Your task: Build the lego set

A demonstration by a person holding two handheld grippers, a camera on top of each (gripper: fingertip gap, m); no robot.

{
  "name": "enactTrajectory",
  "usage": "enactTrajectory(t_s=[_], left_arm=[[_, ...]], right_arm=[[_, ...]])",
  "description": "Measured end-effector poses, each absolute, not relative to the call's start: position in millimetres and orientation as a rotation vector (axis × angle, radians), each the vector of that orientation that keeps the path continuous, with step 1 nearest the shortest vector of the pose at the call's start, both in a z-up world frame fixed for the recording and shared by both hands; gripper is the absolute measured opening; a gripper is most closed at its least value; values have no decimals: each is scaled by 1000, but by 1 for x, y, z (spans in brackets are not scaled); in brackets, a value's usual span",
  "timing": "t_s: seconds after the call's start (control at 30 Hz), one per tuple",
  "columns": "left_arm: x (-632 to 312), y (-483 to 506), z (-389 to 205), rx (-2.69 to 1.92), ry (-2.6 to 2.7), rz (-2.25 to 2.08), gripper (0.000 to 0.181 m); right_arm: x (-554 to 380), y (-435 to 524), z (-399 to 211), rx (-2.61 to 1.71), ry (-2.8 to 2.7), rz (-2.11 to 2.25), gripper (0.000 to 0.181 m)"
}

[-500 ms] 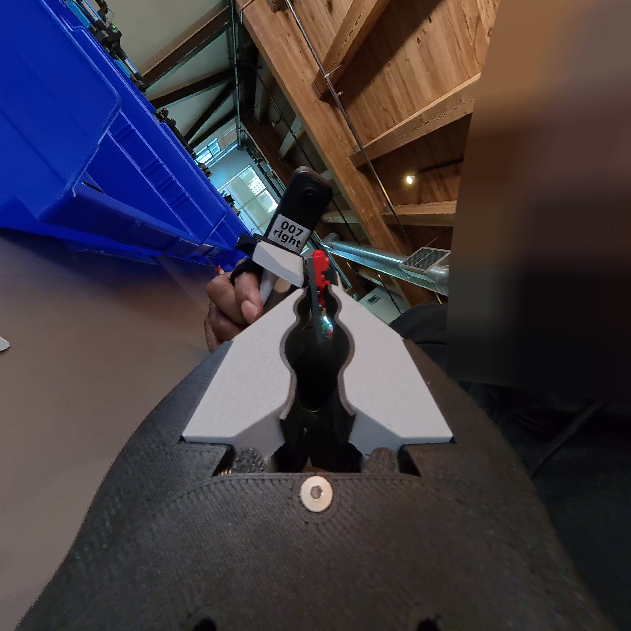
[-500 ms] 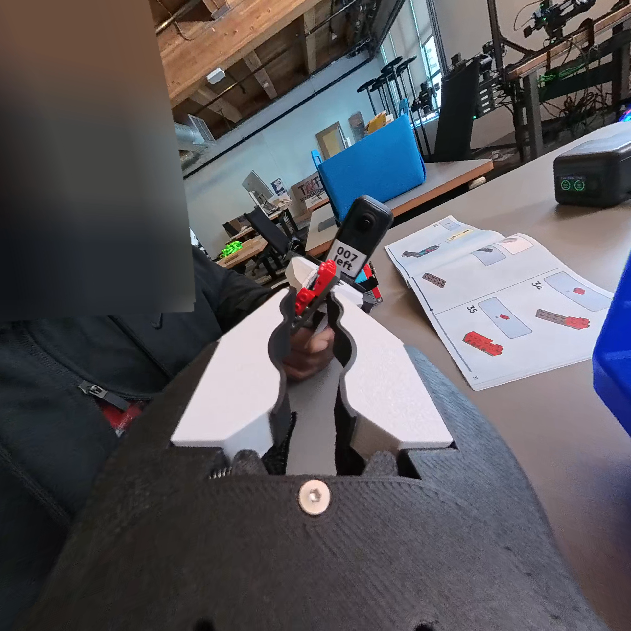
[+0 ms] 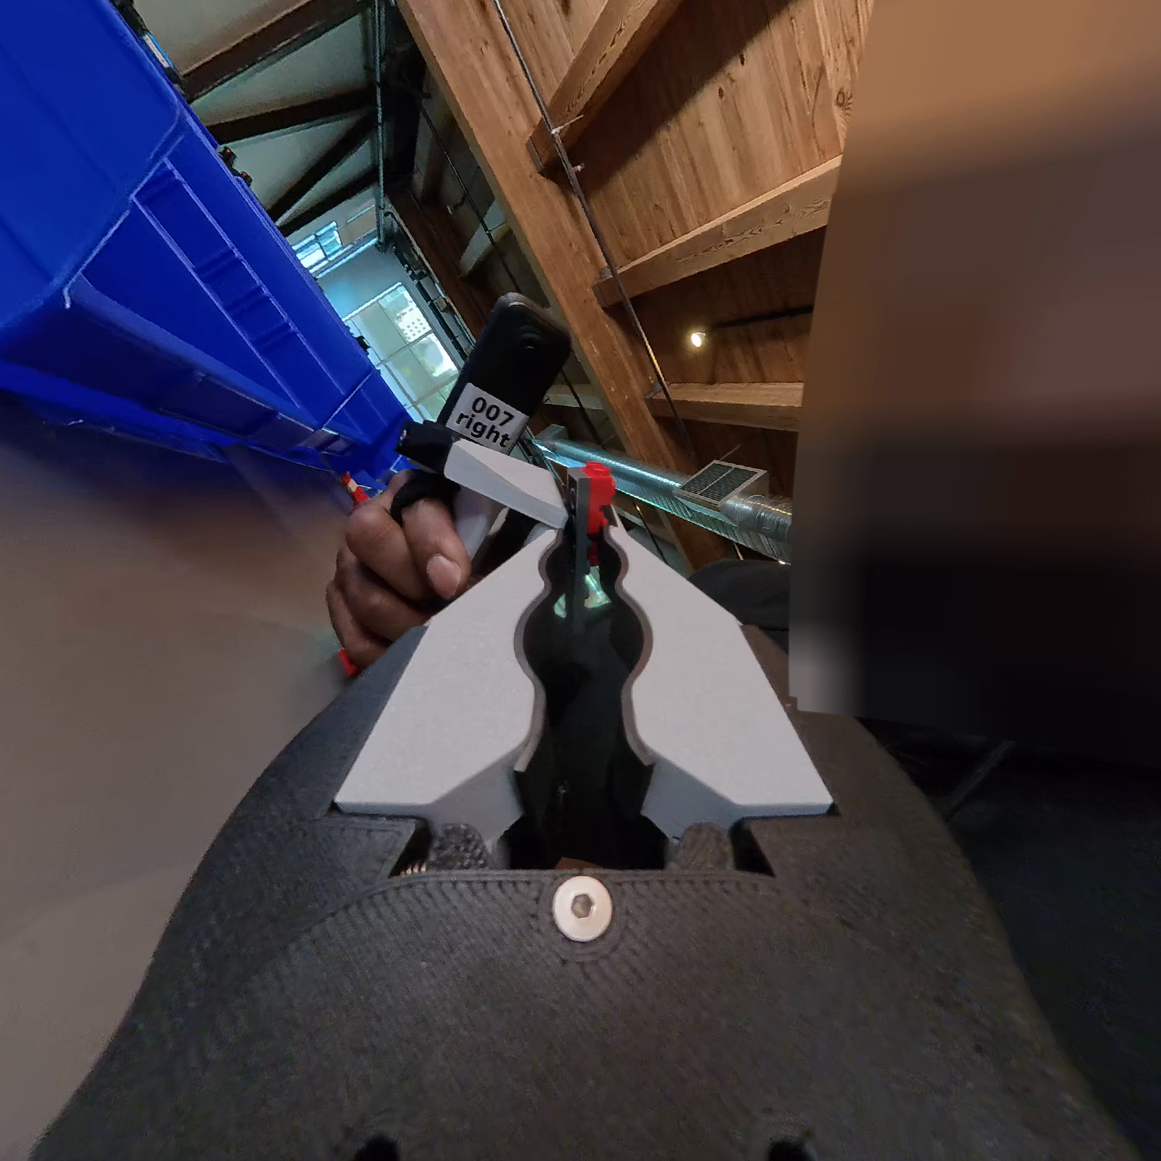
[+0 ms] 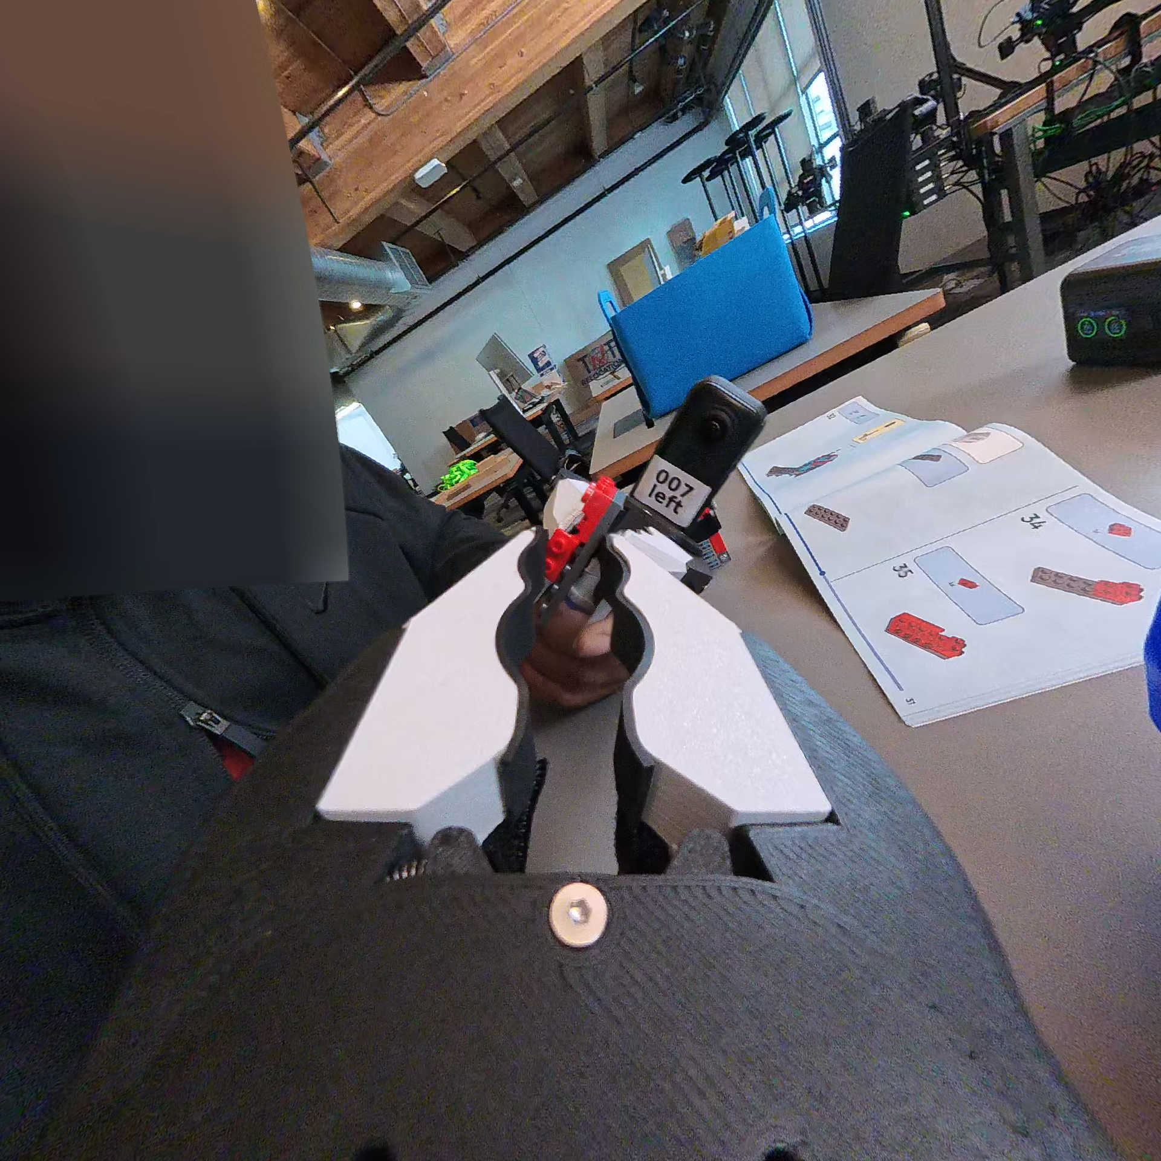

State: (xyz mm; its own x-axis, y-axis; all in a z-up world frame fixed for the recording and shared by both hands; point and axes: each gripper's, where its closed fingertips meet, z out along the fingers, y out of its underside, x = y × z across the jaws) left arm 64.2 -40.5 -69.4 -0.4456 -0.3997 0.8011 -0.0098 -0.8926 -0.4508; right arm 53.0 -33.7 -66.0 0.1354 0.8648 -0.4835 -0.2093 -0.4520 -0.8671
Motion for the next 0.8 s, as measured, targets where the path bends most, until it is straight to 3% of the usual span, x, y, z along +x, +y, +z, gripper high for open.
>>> enactTrajectory(t_s=[0.4, 0.8], left_arm=[[61, -22, -70, -1474, 628, -2074, 8], [62, -30, -66, -1383, 752, -1989, 8]], right_arm=[[50, -27, -73, -1592, -688, 1307, 25], [49, -31, -69, -1543, -639, 1408, 13]])
